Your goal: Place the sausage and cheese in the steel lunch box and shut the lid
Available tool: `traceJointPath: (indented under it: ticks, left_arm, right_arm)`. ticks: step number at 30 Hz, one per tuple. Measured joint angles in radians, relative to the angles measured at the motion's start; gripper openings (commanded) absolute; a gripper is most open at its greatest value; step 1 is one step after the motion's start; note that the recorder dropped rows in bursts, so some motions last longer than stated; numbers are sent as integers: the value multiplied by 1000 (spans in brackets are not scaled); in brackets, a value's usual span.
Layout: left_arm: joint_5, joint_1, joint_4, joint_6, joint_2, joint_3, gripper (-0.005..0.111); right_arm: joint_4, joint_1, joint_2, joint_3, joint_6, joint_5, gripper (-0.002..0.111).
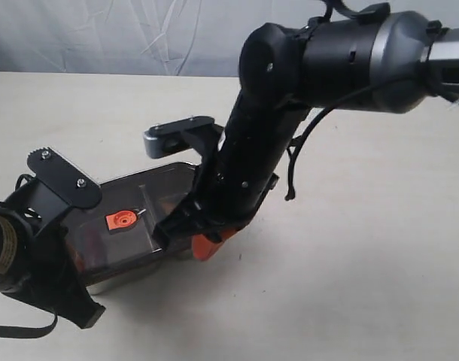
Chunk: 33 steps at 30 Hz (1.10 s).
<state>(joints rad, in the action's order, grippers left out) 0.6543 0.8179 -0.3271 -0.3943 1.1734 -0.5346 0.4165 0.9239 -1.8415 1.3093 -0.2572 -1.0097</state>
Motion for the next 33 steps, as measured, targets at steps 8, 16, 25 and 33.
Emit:
traceJointPath:
  ticks: [8, 16, 25, 33]
  left_arm:
    - [25, 0, -209, -225, -106, 2, 0]
    - [92, 0, -382, -360, -390, 2, 0]
    - [177, 0, -409, -372, -557, 2, 0]
    - [208, 0, -409, -372, -599, 2, 0]
  right_arm:
    - [7, 188, -74, -4, 38, 220, -1]
    - [-2, 255, -161, -6, 75, 332, -1]
    - [18, 304, -171, -6, 77, 444, -1]
    - [34, 316, -226, 42, 78, 471, -1]
